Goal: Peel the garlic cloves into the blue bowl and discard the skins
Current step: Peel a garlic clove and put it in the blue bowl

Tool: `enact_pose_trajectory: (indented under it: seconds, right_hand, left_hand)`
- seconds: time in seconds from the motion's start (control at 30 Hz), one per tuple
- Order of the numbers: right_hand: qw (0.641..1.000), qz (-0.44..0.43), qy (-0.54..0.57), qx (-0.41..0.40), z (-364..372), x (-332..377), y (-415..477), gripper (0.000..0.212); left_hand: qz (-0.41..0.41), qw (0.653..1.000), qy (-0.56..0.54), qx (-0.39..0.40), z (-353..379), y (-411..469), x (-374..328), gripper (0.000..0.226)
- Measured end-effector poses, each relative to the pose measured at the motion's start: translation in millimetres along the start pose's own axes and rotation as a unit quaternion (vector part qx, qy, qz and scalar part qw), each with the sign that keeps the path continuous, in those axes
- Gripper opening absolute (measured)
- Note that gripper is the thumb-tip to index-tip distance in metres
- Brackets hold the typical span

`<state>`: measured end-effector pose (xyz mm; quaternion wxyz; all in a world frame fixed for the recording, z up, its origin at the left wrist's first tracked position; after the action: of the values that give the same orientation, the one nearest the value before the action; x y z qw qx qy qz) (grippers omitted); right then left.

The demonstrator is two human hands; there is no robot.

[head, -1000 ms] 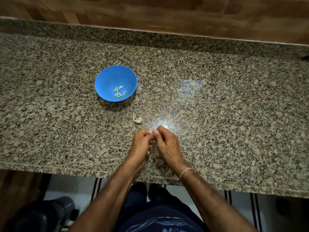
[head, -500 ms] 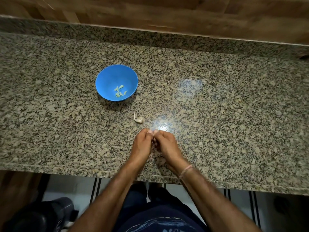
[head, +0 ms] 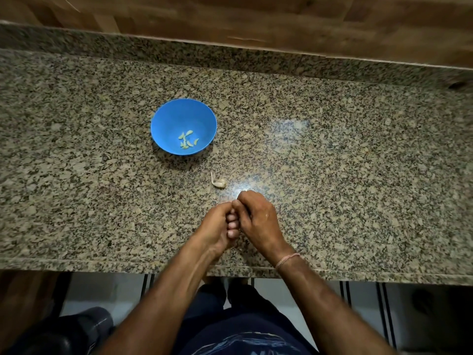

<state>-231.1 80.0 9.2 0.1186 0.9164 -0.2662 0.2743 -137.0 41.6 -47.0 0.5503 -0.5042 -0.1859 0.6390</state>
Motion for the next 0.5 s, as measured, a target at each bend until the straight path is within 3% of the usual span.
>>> enact_pose_trajectory:
  seconds: [0.03,0.1,0.13,0.17,0.2,0.23,0.27,0.33,0.4,0.43,0.5]
  right_hand:
    - [1.0,0.002,-0.001,0.004,4.1,0.9,0.0,0.028]
    - [0.984,0.116,0.121,0.054,15.6,-6.4,-1.7,0.029]
    - [0.934,0.219,0.264,0.096,27.2,-12.3,-7.9,0.031]
    - [0.853,0.313,0.395,0.138,41.5,-12.4,-17.6,0.032]
    - [0.793,0.364,0.461,0.161,48.6,-9.1,-24.5,0.033]
    - [0.786,0.378,0.46,0.167,50.0,-8.3,-26.8,0.033]
    - [0.836,0.348,0.396,0.153,46.2,-10.5,-24.5,0.032]
    - [0.965,0.203,0.149,0.068,24.3,-10.3,-14.6,0.032]
    - [0.996,0.089,0.026,-0.003,12.1,1.0,-11.1,0.032]
    - [0.997,0.078,0.021,-0.011,12.7,1.4,-10.6,0.032]
    - [0.986,0.125,0.108,0.006,15.8,-6.3,-12.3,0.034]
  left_hand:
    - [0.006,1.0,0.005,-0.001,0.1,-3.0,-2.6,0.038]
    - [0.121,0.976,0.176,-0.043,-7.2,-5.6,-20.4,0.034]
    - [0.207,0.931,0.291,-0.071,-9.6,-9.0,-34.0,0.03]
    - [0.287,0.879,0.373,-0.078,-6.2,-14.5,-44.4,0.027]
    - [0.328,0.848,0.409,-0.076,-3.6,-17.2,-47.6,0.026]
    - [0.324,0.852,0.406,-0.071,-4.7,-15.6,-47.2,0.027]
    - [0.277,0.887,0.364,-0.064,-10.1,-9.0,-43.3,0.029]
    - [0.114,0.972,0.206,-0.027,-17.7,3.3,-20.1,0.036]
    - [0.013,0.995,0.098,0.01,-14.9,3.9,-6.5,0.042]
    - [0.015,0.993,0.118,0.016,-14.7,3.0,-6.8,0.042]
    - [0.125,0.951,0.282,-0.006,-16.3,-2.1,-22.9,0.038]
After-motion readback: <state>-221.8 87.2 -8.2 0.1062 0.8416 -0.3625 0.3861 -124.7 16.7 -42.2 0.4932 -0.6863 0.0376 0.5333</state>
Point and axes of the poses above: each hand's wrist, its own y-axis towards the middle knuckle, its own z-axis out of the palm, x = y × z, the point moved 9 cm from there along y, towards the middle knuckle, and after that the axes turned 9 degrees about -y, right-handed, at the moved point
